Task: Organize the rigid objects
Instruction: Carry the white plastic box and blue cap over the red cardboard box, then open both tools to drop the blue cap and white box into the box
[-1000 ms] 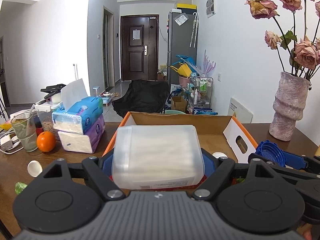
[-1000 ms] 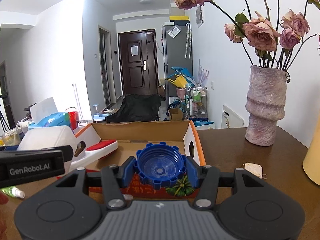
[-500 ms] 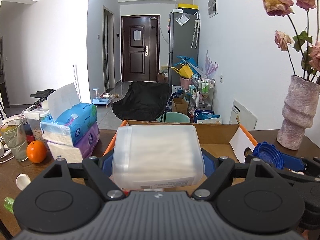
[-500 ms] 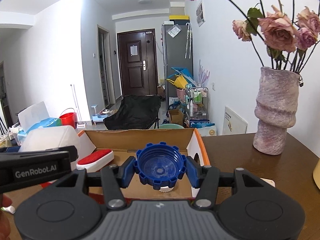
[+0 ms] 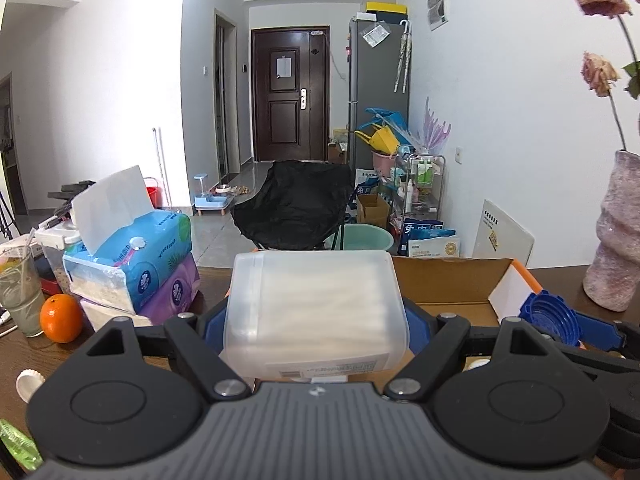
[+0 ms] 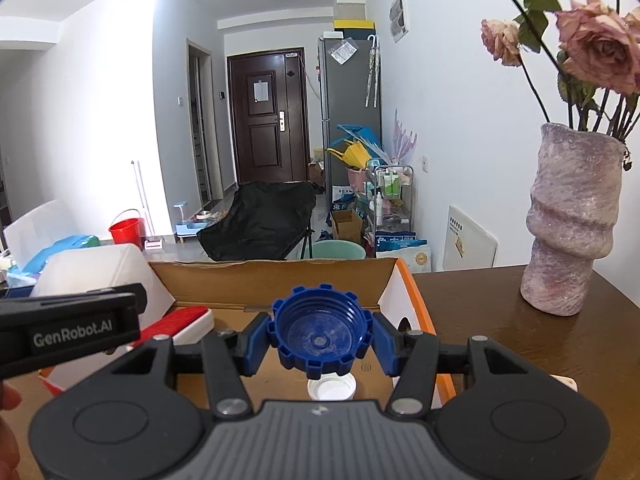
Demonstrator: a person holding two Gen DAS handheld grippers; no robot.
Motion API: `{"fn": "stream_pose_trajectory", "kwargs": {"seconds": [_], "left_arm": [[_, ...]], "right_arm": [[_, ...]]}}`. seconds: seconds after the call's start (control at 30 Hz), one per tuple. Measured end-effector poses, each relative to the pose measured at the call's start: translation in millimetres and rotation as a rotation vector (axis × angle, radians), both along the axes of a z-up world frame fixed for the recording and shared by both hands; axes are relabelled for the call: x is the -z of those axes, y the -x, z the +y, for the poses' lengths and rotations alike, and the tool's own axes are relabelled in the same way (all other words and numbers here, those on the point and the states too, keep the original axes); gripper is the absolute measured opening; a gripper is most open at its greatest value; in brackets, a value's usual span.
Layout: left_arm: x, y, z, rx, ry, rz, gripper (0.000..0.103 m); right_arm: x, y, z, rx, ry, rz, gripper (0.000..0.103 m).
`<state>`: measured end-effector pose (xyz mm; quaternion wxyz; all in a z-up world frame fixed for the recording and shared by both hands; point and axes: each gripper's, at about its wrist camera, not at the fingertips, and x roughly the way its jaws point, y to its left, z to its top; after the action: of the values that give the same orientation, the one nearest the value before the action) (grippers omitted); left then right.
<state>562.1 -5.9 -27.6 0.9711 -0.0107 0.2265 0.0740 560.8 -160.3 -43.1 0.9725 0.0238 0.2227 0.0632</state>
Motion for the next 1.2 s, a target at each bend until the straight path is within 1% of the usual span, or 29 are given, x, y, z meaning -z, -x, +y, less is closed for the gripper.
{"fn": "stream_pose_trajectory", "kwargs": {"seconds": [0.33, 0.5, 0.63, 0.67, 0.7, 0.73, 0.77, 0.8, 0.9, 0.97, 1.2], "left_arm": [[17.2, -29.8, 8.4, -0.001, 0.003, 0.027, 0.084], [24.3, -37.9, 9.4, 0.003, -0.007, 0.035, 0.084], [24.1, -37.7, 14.0, -0.005, 0.002, 0.042, 0.086], [23.6, -37.3, 14.5, -0.007, -0.001, 0.04, 0.089], [23.3, -36.4, 14.5, -0.008, -0.003, 0.04, 0.097], [22.4, -35.5, 14.7, -0.012, -0.005, 0.036, 0.099], [21.1, -34.5, 14.1, -0.012, -0.006, 0.028, 0.101], [20.1, -33.3, 13.7, -0.01, -0.008, 0.025, 0.102], [18.3, -31.2, 12.0, -0.007, -0.018, 0.024, 0.103], [17.5, -30.5, 10.5, -0.004, -0.019, 0.026, 0.103], [17.1, -29.0, 10.2, -0.021, -0.02, 0.032, 0.103]], "right_arm": [[10.5, -25.6, 2.7, 0.017, 0.019, 0.039, 0.053], [18.1, -33.4, 3.6, 0.019, 0.037, 0.066, 0.053], [21.0, -34.7, 4.1, 0.023, 0.056, 0.08, 0.054], [20.8, -34.5, 3.9, 0.025, 0.058, 0.08, 0.06], [20.3, -34.5, 3.6, 0.03, 0.056, 0.08, 0.073], [19.4, -33.4, 3.7, 0.038, 0.056, 0.076, 0.08], [18.5, -32.1, 3.2, 0.045, 0.056, 0.067, 0.09], [17.6, -30.9, 2.0, 0.051, 0.056, 0.059, 0.094], [15.6, -30.9, -0.9, 0.053, 0.043, 0.056, 0.1], [15.5, -31.4, -2.1, 0.058, 0.041, 0.056, 0.101], [15.6, -30.7, -1.4, 0.051, 0.043, 0.064, 0.103]]}}
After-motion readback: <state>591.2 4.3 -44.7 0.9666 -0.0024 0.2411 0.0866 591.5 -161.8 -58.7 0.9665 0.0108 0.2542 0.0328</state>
